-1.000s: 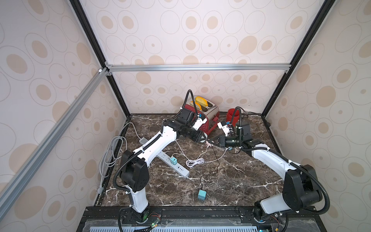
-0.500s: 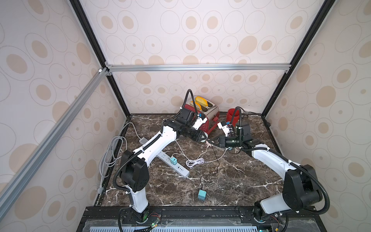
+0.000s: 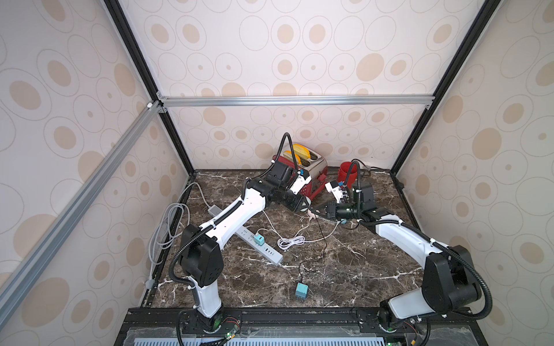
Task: Charge the bluetooth headset
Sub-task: Insert the charging cable into the bluetooth headset.
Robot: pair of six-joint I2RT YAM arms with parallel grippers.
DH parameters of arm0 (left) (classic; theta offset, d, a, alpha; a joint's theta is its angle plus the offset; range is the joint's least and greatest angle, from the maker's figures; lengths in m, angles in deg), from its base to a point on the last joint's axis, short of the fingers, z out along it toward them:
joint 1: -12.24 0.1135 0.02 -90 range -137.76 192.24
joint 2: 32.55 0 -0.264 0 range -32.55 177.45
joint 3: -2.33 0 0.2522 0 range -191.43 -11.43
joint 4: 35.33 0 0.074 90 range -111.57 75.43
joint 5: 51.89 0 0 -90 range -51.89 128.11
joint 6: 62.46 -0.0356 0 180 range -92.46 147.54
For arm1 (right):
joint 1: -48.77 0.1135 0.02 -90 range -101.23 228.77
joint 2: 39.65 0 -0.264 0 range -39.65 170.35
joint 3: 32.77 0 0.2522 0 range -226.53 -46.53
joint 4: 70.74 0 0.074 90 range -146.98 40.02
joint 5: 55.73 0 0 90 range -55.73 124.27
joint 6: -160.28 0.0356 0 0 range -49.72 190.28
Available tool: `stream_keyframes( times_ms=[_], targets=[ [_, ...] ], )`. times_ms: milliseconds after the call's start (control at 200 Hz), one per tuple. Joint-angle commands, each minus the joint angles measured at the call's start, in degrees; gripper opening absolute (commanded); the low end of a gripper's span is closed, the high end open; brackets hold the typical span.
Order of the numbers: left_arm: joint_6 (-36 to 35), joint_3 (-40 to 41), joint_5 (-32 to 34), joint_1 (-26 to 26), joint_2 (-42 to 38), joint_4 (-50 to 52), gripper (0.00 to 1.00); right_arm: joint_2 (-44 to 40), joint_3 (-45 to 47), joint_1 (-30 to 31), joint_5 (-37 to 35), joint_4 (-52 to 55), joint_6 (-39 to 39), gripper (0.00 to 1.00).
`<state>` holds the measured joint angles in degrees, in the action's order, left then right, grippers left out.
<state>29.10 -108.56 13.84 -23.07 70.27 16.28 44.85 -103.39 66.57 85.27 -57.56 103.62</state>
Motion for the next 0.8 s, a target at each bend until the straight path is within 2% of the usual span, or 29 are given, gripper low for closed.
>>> stream_keyframes(
  times_ms=[0, 796],
  targets=[
    [-1.6, -3.4, -3.0, -2.6, -0.6, 1.1, 0.04, 1.3, -1.1, 0.8, -2.0, -3.1, 2.0, 0.00],
    [-0.6, -3.5, -5.9, -4.1, -1.0, 0.4, 0.03, 3.3, -5.3, 3.5, -8.4, -2.8, 2.5, 0.00]
  ],
)
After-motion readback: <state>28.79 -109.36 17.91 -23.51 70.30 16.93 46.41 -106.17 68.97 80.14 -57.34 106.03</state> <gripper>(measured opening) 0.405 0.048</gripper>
